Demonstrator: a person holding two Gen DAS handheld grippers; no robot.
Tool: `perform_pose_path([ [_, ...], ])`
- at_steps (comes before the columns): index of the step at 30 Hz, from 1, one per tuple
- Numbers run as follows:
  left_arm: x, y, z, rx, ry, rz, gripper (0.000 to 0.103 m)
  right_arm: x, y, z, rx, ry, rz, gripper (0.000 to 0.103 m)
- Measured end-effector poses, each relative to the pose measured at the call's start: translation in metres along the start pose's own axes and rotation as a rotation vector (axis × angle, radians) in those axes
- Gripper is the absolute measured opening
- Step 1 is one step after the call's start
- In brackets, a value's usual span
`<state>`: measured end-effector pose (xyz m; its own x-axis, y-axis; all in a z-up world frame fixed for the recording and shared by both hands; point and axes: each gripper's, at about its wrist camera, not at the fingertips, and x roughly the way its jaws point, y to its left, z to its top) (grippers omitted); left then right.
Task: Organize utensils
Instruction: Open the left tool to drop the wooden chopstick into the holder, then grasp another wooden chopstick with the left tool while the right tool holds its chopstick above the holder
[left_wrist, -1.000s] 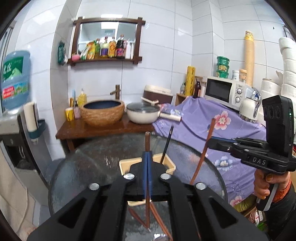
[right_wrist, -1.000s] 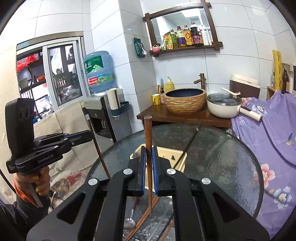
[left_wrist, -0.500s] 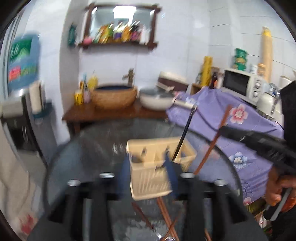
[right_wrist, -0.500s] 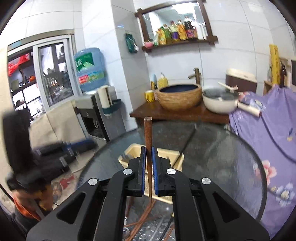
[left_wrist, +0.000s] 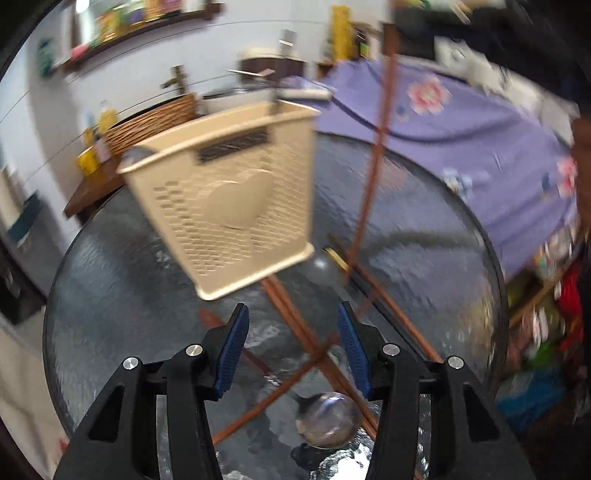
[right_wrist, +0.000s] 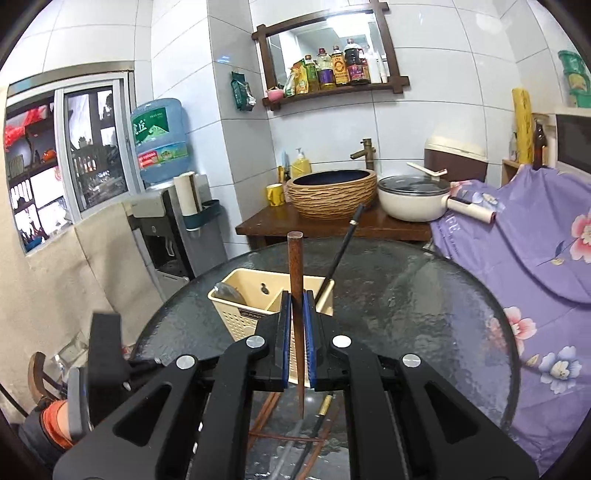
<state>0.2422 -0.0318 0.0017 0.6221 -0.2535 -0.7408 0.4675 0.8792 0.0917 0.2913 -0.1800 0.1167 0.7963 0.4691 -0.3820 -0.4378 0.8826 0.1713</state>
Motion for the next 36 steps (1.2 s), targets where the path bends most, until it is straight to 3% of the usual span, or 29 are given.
perform_pose_path([
  [5, 0.03, -0.029, 0.0, 0.191, 0.09, 0.015, 0.041, -0.015, -0.006, 0.003, 0.015, -0.018, -0.015, 0.007],
  [11, 0.044, -0.043, -0.001, 0.311, 0.18, -0.026, 0.04, -0.024, -0.012, 0.001, 0.018, -0.01, -0.018, 0.007],
  [15, 0.054, -0.049, -0.008, 0.376, 0.233, -0.004, 0.035, -0.025, -0.013, -0.001, 0.021, -0.01, -0.014, 0.007],
  [19, 0.065, -0.048, -0.006, 0.379, 0.261, -0.027, 0.032, -0.027, -0.014, -0.003, 0.027, -0.008, -0.008, 0.007],
  [24, 0.079, -0.038, 0.006, 0.322, 0.29, -0.1, 0.016, -0.029, -0.016, -0.001, 0.032, -0.011, -0.01, 0.007],
  [29, 0.081, -0.043, 0.009, 0.338, 0.288, -0.092, 0.01, -0.03, -0.018, 0.004, 0.032, -0.02, -0.011, 0.007],
  [36, 0.05, -0.029, 0.022, 0.256, 0.186, -0.077, 0.006, -0.039, -0.018, 0.009, 0.023, -0.042, -0.015, 0.007],
])
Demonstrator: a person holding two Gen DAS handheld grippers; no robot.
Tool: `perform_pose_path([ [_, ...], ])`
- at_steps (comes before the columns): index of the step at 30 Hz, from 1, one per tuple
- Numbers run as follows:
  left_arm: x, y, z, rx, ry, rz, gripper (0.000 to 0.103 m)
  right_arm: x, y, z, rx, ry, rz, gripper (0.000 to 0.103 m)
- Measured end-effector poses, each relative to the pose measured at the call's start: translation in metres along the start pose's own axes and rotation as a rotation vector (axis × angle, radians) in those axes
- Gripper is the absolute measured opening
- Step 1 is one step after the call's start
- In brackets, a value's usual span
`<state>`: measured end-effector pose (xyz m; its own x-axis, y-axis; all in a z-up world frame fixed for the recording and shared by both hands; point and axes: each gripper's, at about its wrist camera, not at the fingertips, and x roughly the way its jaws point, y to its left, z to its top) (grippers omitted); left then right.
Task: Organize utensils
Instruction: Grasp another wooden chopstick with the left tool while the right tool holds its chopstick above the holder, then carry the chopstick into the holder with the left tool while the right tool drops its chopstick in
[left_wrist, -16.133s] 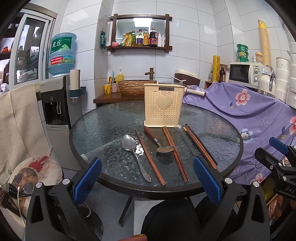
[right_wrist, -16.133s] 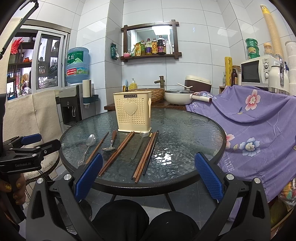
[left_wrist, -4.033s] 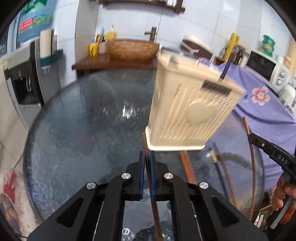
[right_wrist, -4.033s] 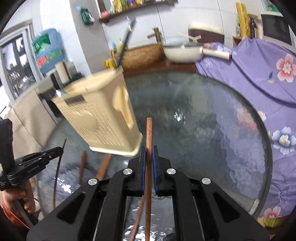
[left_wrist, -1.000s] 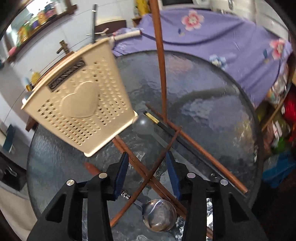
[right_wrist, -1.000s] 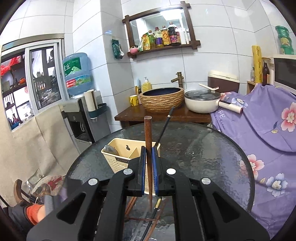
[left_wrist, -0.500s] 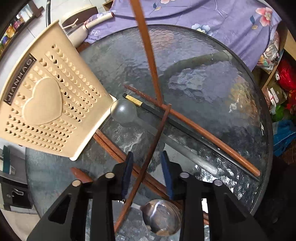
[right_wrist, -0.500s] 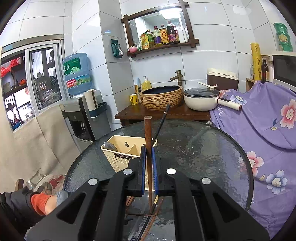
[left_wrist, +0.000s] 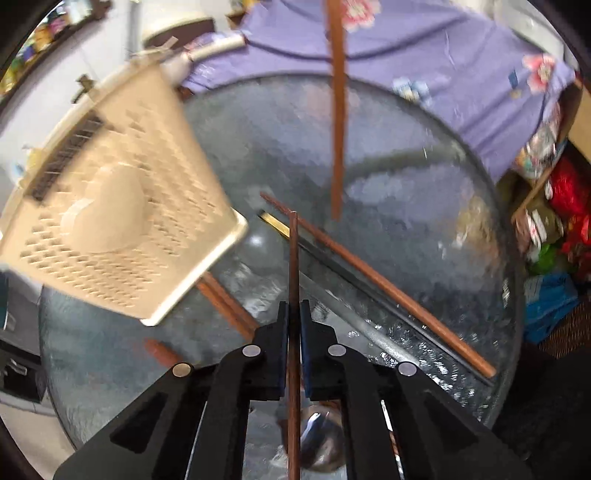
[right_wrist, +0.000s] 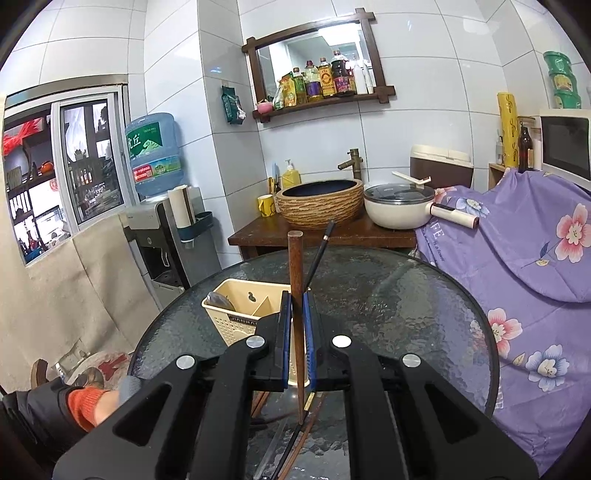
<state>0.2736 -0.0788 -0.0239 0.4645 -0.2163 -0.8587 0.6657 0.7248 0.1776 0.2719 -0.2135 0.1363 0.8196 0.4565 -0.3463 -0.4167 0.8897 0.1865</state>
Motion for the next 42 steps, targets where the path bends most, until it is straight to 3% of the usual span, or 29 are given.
perform_pose_path([
  [5, -0.055, 0.017, -0.001, -0.066, -0.133, 0.05, 0.006, -0.008, -0.002, 0.01, -0.007, -0.023, -0.007, 0.007],
  [11, -0.128, 0.038, -0.008, -0.158, -0.3, 0.101, 0.006, -0.011, 0.003, 0.021, -0.003, -0.019, 0.043, 0.007],
  [17, -0.172, 0.049, -0.006, -0.21, -0.407, 0.111, 0.006, -0.012, 0.015, 0.035, 0.0, -0.019, 0.112, 0.007],
  [22, -0.207, 0.064, 0.008, -0.256, -0.494, 0.128, 0.006, -0.015, 0.031, 0.061, -0.021, -0.04, 0.149, 0.007],
  [28, -0.245, 0.098, 0.034, -0.383, -0.624, 0.158, 0.006, -0.018, 0.05, 0.1, -0.063, -0.112, 0.155, 0.007],
  [33, -0.247, 0.126, 0.054, -0.493, -0.693, 0.175, 0.006, -0.007, 0.062, 0.12, -0.086, -0.199, 0.102, 0.007],
  [37, -0.224, 0.139, 0.062, -0.549, -0.681, 0.158, 0.006, 0.013, 0.063, 0.123, -0.087, -0.236, 0.042, 0.007],
  [42, -0.192, 0.137, 0.062, -0.561, -0.632, 0.169, 0.006, 0.049, 0.059, 0.118, -0.062, -0.163, 0.034, 0.001],
])
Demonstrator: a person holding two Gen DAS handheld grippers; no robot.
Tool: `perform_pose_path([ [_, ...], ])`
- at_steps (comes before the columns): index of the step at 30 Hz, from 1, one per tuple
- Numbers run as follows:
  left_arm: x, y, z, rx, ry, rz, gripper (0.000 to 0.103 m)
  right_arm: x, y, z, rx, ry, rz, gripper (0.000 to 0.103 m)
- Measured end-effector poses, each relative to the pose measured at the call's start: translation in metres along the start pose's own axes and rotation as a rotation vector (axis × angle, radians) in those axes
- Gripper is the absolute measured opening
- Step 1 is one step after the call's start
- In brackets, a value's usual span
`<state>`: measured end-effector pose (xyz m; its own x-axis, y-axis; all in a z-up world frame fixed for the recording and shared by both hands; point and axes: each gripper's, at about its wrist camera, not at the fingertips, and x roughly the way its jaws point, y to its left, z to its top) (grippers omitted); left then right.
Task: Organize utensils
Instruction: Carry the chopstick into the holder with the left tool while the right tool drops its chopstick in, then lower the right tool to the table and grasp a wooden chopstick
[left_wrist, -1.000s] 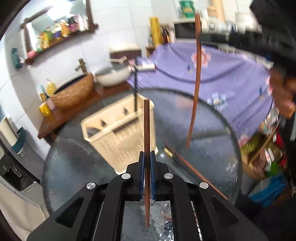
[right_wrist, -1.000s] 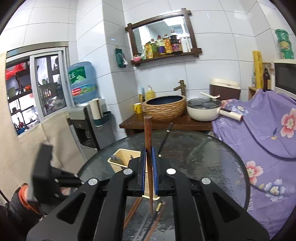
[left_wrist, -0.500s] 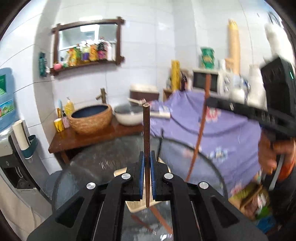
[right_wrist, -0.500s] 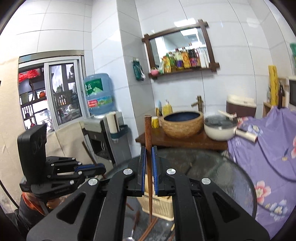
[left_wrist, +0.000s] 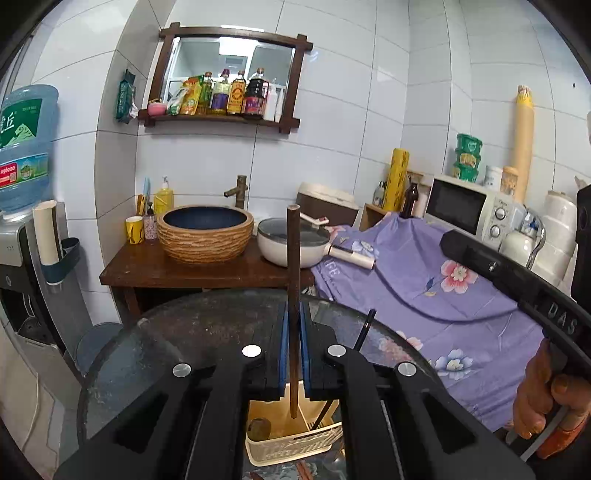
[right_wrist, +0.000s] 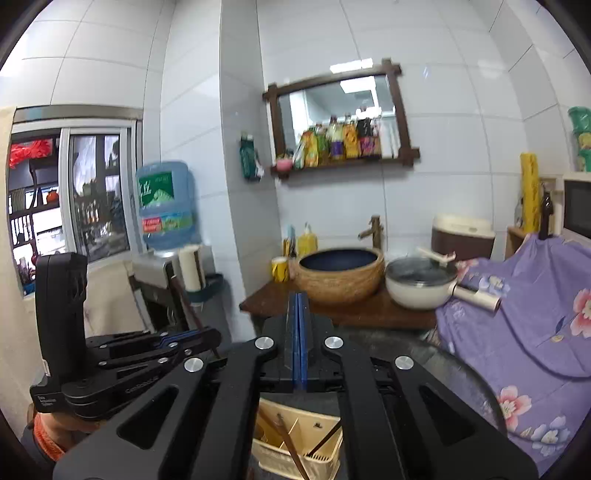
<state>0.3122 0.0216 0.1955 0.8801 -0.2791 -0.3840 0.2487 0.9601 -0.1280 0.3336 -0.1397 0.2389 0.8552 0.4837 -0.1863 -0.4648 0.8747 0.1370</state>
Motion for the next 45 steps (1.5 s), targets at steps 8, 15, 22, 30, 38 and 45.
perform_pose_path([
  [8, 0.031, 0.002, -0.038, -0.054, 0.044, 0.025, 0.006, 0.039, 0.003, -0.094, -0.053, 0.194, 0.011, 0.004],
  [15, 0.038, 0.007, -0.05, -0.045, 0.055, 0.014, 0.006, 0.04, 0.013, -0.167, -0.122, 0.295, 0.057, 0.039],
  [22, 0.059, 0.018, -0.054, -0.066, 0.142, 0.016, 0.006, 0.034, -0.001, -0.185, -0.044, 0.313, 0.06, 0.039],
  [30, 0.076, 0.012, -0.071, -0.038, 0.194, 0.014, 0.024, 0.013, -0.002, -0.191, -0.043, 0.294, 0.05, 0.039],
  [38, 0.019, 0.026, -0.078, -0.066, 0.063, 0.031, 0.08, 0.01, 0.005, -0.207, -0.053, 0.352, 0.115, 0.046],
  [45, -0.036, 0.071, -0.109, -0.145, 0.044, 0.136, 0.083, 0.024, 0.087, -0.243, -0.284, 0.541, 0.412, 0.051],
])
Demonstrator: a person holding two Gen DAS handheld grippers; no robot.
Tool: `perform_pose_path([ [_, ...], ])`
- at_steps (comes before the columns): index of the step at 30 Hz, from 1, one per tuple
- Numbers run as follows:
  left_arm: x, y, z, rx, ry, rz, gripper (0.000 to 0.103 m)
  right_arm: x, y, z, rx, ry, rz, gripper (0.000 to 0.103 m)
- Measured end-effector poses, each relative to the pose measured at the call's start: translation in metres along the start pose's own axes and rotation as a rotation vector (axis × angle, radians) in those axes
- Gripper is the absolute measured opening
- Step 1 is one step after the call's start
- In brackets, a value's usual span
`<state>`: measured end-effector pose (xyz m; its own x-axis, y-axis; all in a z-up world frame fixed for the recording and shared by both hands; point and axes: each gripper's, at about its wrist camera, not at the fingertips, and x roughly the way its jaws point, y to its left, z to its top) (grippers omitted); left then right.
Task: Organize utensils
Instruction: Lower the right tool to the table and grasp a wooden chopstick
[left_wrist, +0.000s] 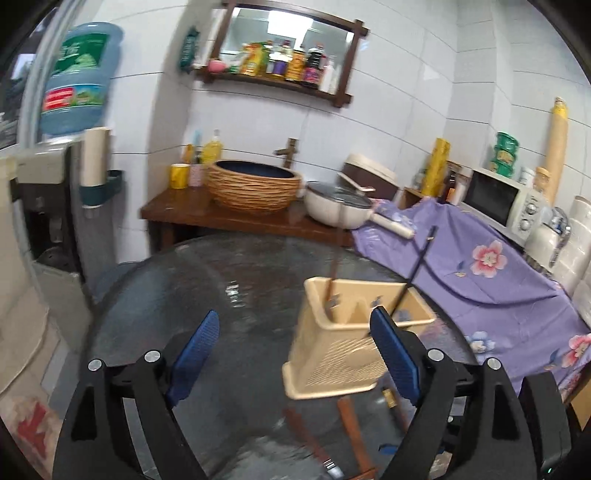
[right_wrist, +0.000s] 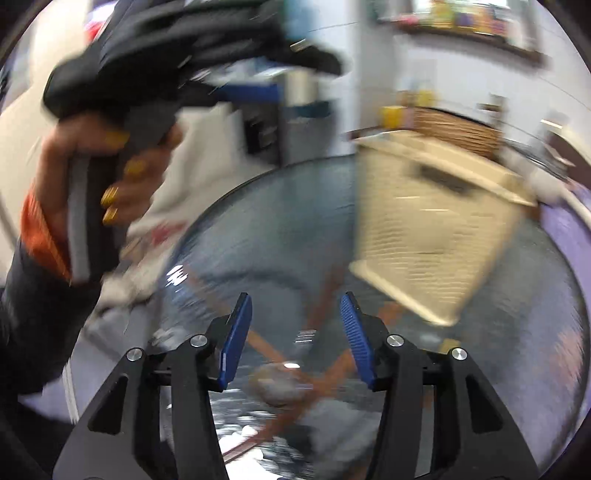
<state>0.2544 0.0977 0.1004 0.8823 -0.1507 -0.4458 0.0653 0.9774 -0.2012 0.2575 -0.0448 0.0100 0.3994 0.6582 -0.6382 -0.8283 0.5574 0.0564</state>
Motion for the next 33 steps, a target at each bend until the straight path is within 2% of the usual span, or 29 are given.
perform_pose_path([
  [6, -0.041, 0.048, -0.035, -0.004, 0.02, 0.181, 0.085, 0.06, 0.054, 0.012, -0.203, 0.17, 0.121, 0.051],
  [10, -0.065, 0.085, -0.061, -0.072, 0.043, 0.243, 0.085, 0.085, 0.077, 0.021, -0.272, 0.243, 0.171, 0.05],
  [13, -0.081, 0.106, -0.08, -0.121, 0.061, 0.274, 0.085, 0.096, 0.086, 0.028, -0.348, 0.29, 0.16, 0.044],
  [17, -0.093, 0.115, -0.099, -0.133, 0.082, 0.28, 0.085, 0.088, 0.064, 0.033, -0.325, 0.316, 0.175, 0.042],
  [20, -0.092, 0.114, -0.108, -0.127, 0.102, 0.269, 0.085, 0.079, 0.045, 0.025, -0.306, 0.347, 0.155, 0.042],
  [23, -0.083, 0.108, -0.11, -0.12, 0.118, 0.234, 0.085, 0.077, 0.033, 0.012, -0.281, 0.382, 0.123, 0.037],
  [28, -0.074, 0.093, -0.109, -0.087, 0.117, 0.186, 0.085, 0.077, 0.027, 0.001, -0.261, 0.398, 0.106, 0.035],
  [33, -0.076, 0.091, -0.109, -0.092, 0.112, 0.187, 0.085, 0.074, 0.035, 0.007, -0.282, 0.378, 0.121, 0.035],
])
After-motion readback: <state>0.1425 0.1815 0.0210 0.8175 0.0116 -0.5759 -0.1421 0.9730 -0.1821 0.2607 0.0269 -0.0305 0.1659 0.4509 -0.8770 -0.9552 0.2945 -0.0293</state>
